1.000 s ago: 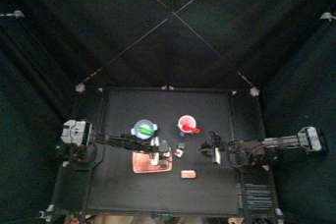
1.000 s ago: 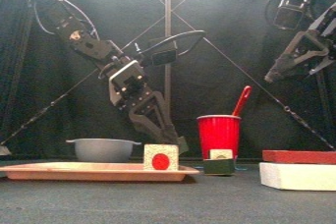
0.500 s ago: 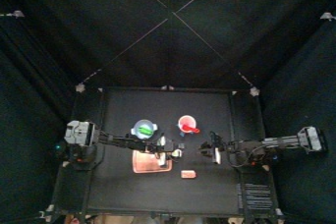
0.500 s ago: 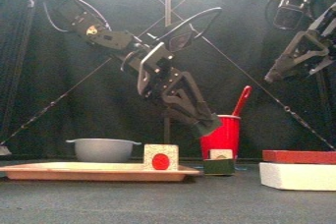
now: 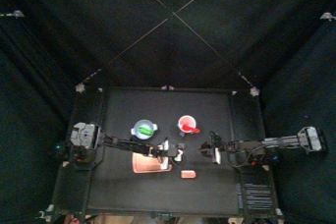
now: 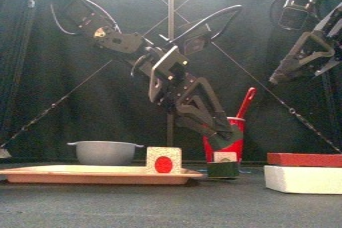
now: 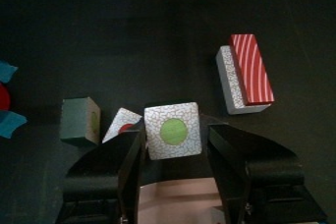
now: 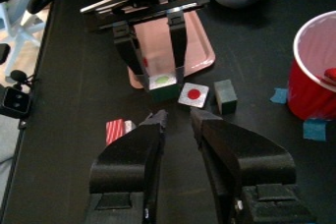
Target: Place green sushi piece right of plate
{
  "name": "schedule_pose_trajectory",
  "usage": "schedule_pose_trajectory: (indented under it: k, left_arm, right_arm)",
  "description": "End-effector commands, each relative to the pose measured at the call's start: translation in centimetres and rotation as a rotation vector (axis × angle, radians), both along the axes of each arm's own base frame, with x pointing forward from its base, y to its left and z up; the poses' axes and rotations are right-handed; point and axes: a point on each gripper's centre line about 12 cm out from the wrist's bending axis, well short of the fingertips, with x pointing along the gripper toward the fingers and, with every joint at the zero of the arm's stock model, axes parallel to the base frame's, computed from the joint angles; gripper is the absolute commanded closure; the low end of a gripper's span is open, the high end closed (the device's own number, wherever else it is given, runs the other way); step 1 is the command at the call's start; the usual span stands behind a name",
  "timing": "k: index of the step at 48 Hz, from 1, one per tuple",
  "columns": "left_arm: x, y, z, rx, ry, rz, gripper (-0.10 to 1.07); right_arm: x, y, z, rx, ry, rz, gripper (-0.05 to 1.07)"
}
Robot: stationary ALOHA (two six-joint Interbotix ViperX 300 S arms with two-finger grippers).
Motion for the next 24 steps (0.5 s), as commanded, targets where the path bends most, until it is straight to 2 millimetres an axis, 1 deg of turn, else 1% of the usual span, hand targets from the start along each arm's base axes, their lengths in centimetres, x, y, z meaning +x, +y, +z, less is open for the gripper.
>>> schedule_pose_trajectory:
  k: [1,14,24]
  left_arm:
    - [0.69,-0.35,1.38,-0.003,-0.044,-0.008,0.25]
    - [0.89,-0.44,0.62,-0.003,-0.03,-0.009,0.15]
    - [1.05,-0.45,0.81,-0.003,-0.037,-0.009,0.05]
  right_arm:
    - [0.18,0.03,0.37,0.004,-0.015,0.001,0.34]
    - [0.18,0.0,0.37,0.004,-0.015,0.0,0.34]
    - [0.18,0.0,0.37,0.004,-0.015,0.0,0.34]
